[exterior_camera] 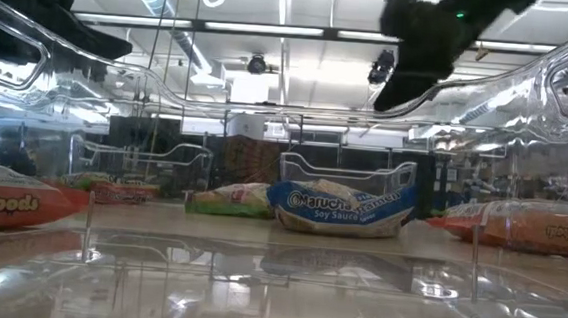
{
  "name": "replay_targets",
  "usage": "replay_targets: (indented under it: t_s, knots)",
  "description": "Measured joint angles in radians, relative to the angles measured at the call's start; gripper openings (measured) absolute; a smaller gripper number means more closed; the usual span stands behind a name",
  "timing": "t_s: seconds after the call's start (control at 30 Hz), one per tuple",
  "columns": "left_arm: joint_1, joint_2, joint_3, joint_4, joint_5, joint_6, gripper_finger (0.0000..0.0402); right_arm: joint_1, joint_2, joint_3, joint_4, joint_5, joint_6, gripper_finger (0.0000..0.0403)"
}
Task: Sort Maruchan noodles
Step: Put the green noodle pack into the top right transparent bin
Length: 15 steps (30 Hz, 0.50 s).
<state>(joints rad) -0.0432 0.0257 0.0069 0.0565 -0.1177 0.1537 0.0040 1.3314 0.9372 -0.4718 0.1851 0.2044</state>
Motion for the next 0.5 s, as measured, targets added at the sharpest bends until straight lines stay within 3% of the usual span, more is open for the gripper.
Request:
replay_targets:
  t_s: [0.17, 0.3, 0.5]
  knots:
    - [0.001, 0.0, 0.0, 0.001, -0.027, 0.18, 0.002, -0.044, 0.166, 0.132, -0.054, 0.015, -0.187, 0.0159]
    - [0.001, 0.0, 0.0, 0.007, -0.025, 0.177, 0.0021, -0.105, 0.295, 0.167, -0.016, 0.019, -0.315, 0.0172]
    - [-0.001, 0.0, 0.0, 0.092, -0.001, -0.37, 0.0021, -0.159, 0.438, 0.197, 0.001, 0.024, -0.33, 0.0161]
